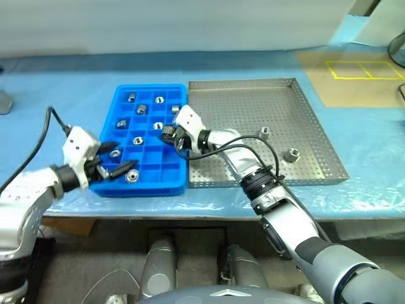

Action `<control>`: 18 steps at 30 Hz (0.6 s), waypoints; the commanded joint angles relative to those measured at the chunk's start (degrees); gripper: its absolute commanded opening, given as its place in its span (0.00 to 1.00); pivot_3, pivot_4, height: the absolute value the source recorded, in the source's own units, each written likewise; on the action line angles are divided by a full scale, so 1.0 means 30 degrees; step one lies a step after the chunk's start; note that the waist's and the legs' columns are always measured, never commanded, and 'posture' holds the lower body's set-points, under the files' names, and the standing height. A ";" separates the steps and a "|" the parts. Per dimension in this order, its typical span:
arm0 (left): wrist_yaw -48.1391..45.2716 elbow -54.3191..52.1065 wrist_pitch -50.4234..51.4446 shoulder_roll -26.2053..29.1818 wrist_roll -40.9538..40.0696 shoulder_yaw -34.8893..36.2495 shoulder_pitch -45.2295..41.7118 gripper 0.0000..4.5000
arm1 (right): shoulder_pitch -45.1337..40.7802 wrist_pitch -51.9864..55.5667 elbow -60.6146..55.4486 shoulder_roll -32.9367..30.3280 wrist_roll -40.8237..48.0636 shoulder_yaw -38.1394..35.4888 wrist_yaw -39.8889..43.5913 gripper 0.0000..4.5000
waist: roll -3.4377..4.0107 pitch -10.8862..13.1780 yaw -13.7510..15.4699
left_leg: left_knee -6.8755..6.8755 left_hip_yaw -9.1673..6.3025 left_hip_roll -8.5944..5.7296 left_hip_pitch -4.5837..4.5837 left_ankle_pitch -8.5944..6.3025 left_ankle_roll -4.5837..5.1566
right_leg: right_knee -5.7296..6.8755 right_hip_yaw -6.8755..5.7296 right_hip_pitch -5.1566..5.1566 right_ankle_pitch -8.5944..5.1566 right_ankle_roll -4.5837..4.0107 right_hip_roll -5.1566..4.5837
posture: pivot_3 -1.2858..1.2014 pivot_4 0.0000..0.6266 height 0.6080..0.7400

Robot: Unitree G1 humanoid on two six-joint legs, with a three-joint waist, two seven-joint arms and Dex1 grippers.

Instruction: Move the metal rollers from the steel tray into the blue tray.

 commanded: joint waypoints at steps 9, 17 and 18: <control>0.0685 -0.2197 0.0530 0.0197 -0.1165 0.2134 0.2413 0.90 | -0.0741 -0.1312 0.0586 0.1200 -0.0291 0.0506 0.0561 0.27 | 0.0015 0.0010 0.1299 | -0.0084 -0.0007 -0.0019 0.0098 0.0012 -0.0029 | 0.0006 0.0034 0.0034 -0.0049 0.0082 -0.0002 | 0.66 0.24 1.00; 0.0950 -0.2271 0.0583 -0.0041 -0.1680 0.0600 0.1156 0.90 | -0.0390 -0.0935 0.0291 0.0363 -0.0674 0.0309 0.0005 0.27 | 0.0000 0.0001 0.1209 | -0.0181 -0.0006 -0.0035 0.0125 0.0065 -0.0110 | 0.0005 0.0059 0.0019 -0.0015 0.0026 0.0017 | 0.64 0.24 1.00; 0.0843 -0.2126 0.0542 0.0040 -0.1645 0.0407 0.1057 0.90 | -0.0314 -0.0818 0.0191 0.0247 -0.0596 0.0256 0.0063 0.27 | 0.0000 0.0001 0.1181 | -0.0180 -0.0006 -0.0034 0.0123 0.0069 -0.0114 | 0.0004 0.0060 0.0016 -0.0015 0.0025 0.0022 | 0.64 0.24 1.00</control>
